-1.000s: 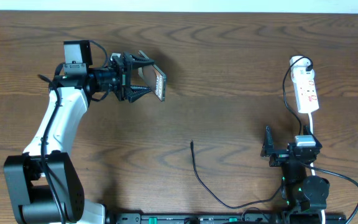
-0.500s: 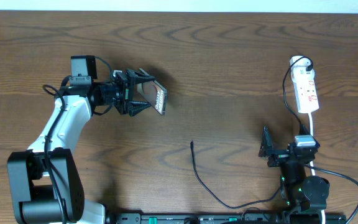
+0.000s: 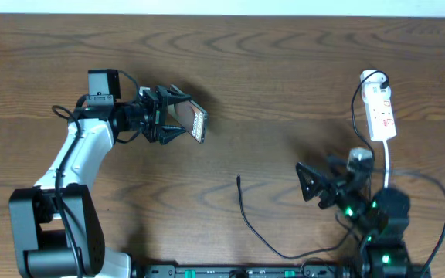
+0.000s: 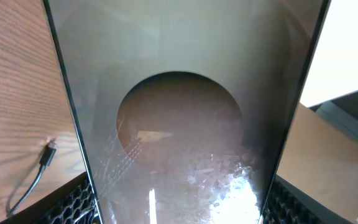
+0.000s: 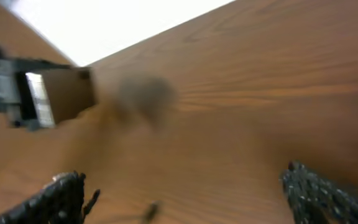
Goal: Plug charger to phone and switch on socket
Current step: 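Move the right gripper from rest toward the phone held by left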
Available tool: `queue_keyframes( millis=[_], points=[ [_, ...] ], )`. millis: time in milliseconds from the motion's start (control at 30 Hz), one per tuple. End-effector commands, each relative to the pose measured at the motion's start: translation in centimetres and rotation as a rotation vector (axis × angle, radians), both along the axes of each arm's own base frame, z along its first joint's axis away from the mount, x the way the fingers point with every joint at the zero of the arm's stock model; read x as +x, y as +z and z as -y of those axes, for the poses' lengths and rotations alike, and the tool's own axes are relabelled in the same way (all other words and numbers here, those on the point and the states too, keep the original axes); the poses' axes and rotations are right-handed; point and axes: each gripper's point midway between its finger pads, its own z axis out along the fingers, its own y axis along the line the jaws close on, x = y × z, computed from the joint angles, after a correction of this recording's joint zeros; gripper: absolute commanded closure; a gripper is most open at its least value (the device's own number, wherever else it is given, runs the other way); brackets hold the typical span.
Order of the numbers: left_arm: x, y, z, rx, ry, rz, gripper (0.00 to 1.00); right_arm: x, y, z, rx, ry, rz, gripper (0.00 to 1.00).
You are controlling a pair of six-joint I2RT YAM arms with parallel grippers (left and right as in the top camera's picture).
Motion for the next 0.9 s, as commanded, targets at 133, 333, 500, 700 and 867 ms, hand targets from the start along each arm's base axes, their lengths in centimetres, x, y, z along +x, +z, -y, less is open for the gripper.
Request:
queue_keyframes(
  millis=[133, 333, 500, 700, 867],
  points=[
    [0.5, -0.5, -0.2, 0.081, 0.017, 0.034, 0.93, 1.9, 6.0, -6.0, 0.202, 0.439, -0.156, 0.01],
    [0.4, -0.8, 0.3, 0.105, 0.012, 0.031, 0.93, 6.3, 5.6, -7.7, 0.342, 0.478, -0.283, 0.01],
    [0.5, -1.0, 0.1, 0.119, 0.027, 0.022, 0.92, 8.3, 4.8, -9.3, 0.402, 0.488, -0.301, 0.05],
    [0.6, -1.2, 0.0, 0.119, 0.047, -0.001, 0.93, 8.2, 1.8, -13.2, 0.304, 0.48, -0.301, 0.04],
    [0.2, -1.5, 1.3, 0.137, 0.032, -0.02, 0.93, 8.0, 0.5, -16.2, 0.19, 0.428, -0.245, 0.05]
  ],
)
